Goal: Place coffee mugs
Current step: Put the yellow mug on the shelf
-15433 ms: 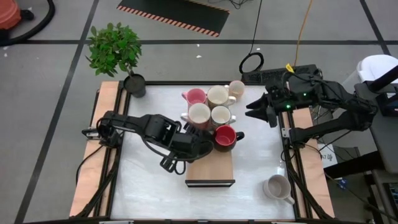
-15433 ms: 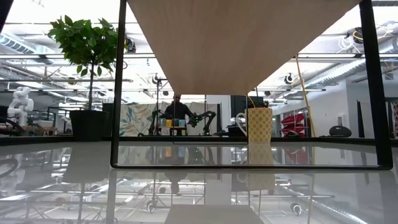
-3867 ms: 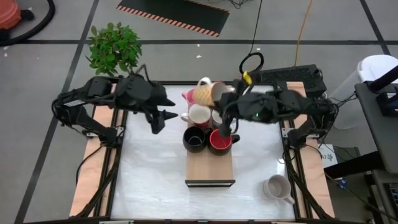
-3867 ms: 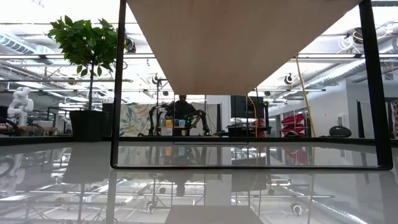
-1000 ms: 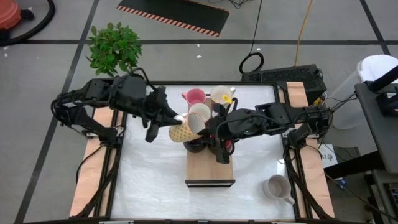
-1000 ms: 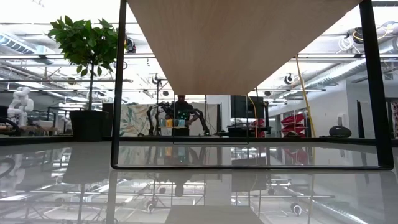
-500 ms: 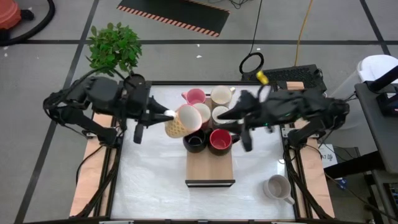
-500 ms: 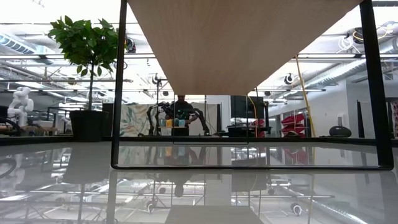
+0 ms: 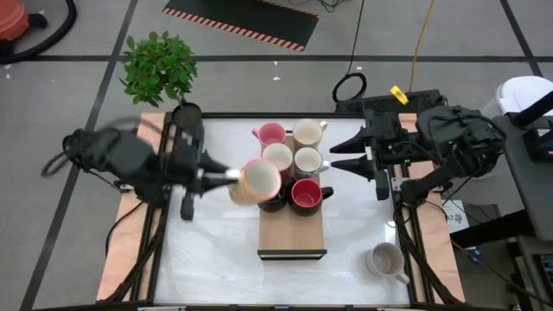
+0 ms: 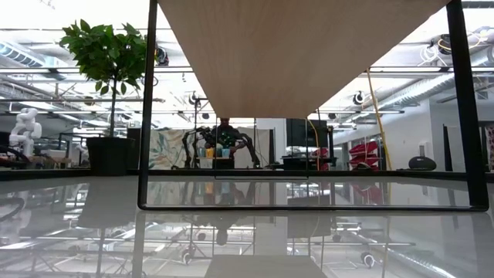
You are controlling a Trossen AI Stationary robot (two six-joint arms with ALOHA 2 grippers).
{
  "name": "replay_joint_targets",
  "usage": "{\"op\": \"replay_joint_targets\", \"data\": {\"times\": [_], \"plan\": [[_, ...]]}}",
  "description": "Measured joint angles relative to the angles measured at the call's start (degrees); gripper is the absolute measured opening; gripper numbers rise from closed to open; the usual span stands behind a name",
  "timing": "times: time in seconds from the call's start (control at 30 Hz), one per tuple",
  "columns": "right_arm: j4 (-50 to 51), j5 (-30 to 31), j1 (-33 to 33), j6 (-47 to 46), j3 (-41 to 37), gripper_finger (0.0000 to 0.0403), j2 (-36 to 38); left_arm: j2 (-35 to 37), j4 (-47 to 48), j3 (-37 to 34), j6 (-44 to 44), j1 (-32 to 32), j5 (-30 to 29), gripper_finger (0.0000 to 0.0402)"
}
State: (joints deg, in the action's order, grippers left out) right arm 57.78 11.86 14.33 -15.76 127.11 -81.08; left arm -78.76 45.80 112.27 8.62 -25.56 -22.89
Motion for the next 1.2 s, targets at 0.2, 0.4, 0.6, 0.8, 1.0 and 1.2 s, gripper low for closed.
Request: {"op": "replay_joint_targets", "data": {"times": [0.2, 0.4, 0.6, 0.8, 1.0, 1.2], "plan": [[-0.7, -3.3, 0.0, -1.1, 0.0, 0.0137, -0.1, -0.2, -10.6, -12.1, 1.6, -7.4, -11.8, 0.0064], [-0.7, -4.7, 0.0, -5.6, 0.0, 0.0137, -0.4, 0.1, -41.2, -27.9, -7.5, -8.8, -14.5, 0.0064], [-0.7, -4.6, 0.0, -4.3, 0.0, 0.0137, -0.1, 0.1, -62.0, -42.7, -11.9, -7.9, -15.5, 0.0064], [-0.6, -4.5, 0.0, -3.1, 0.0, 0.0137, -0.1, 0.1, -78.2, -53.7, -10.4, -7.9, -16.4, 0.0064], [1.5, -4.3, 0.0, -2.2, 0.0, 0.0137, 0.1, 0.1, -84.7, -59.5, -13.3, -8.0, -16.3, 0.0064], [1.4, -4.2, 0.0, -2.0, 0.0, 0.0137, 0.7, 0.1, -81.1, -59.9, -19.1, -8.2, -12.5, 0.0064]]}}
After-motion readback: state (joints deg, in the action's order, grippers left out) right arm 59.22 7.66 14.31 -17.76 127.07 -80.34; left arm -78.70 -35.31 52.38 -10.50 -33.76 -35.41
